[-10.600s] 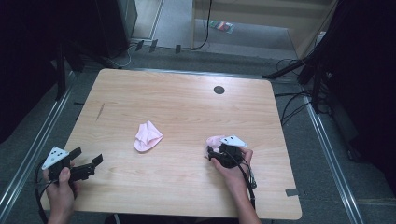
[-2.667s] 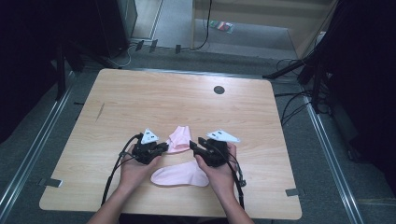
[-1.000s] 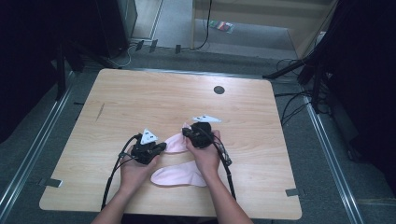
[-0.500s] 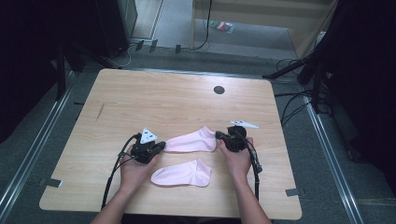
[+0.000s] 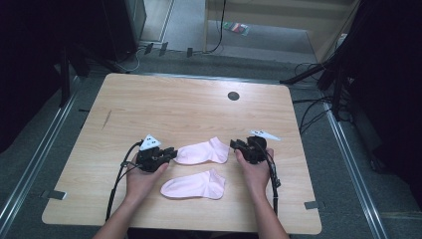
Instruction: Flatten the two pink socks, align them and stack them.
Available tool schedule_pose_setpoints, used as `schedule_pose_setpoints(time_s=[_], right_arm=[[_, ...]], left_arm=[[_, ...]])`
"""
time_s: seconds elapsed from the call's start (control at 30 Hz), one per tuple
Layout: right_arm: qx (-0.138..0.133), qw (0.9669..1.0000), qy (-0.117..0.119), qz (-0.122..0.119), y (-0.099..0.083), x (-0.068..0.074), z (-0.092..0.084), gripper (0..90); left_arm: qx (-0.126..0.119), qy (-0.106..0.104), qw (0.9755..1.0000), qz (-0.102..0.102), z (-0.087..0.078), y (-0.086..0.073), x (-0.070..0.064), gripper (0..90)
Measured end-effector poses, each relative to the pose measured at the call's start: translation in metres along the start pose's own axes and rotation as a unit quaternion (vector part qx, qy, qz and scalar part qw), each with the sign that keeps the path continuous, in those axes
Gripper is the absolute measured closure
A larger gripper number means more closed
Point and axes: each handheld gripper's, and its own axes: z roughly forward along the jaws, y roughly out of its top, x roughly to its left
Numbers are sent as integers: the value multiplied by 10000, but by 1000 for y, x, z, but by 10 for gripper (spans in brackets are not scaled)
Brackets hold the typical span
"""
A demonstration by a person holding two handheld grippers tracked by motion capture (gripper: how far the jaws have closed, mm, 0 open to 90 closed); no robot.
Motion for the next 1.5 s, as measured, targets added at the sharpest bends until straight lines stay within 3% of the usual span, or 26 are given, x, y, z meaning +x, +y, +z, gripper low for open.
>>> schedule_pose_setpoints(time_s=[0.1,0.27,0.4,0.53,0.6,0.7,0.77,0.87,1.0,1.23,1.5], right_arm=[[199,9994,-74,-263,-2,6,7,596],[202,9987,-87,-459,-4,14,13,553],[296,9968,-232,-708,-8,19,19,532],[311,9948,-319,-918,-12,24,22,534],[300,9937,-381,-1008,-14,26,21,562],[274,9896,-597,-1283,-18,30,20,661],[208,9901,-591,-1256,-21,31,19,750],[216,9930,-439,-1076,-22,28,18,845],[298,9937,-389,-1012,-21,27,14,873],[72,9970,-47,-772,-13,28,-5,883],[-42,9974,160,-695,-12,38,-39,889]], left_arm=[[8,56,9999,-101,1,1,-1,686],[117,144,9998,49,5,2,-9,582],[202,251,9989,339,8,2,-15,553],[500,261,9961,678,15,2,-21,545],[559,358,9937,906,16,2,-25,555],[565,467,9923,999,18,3,-27,623],[583,424,9928,958,18,3,-27,775],[579,411,9933,908,17,4,-25,867],[641,311,9938,858,14,5,-22,886],[344,77,9978,570,-8,9,-14,893],[75,-73,9974,719,-48,8,-18,897]])
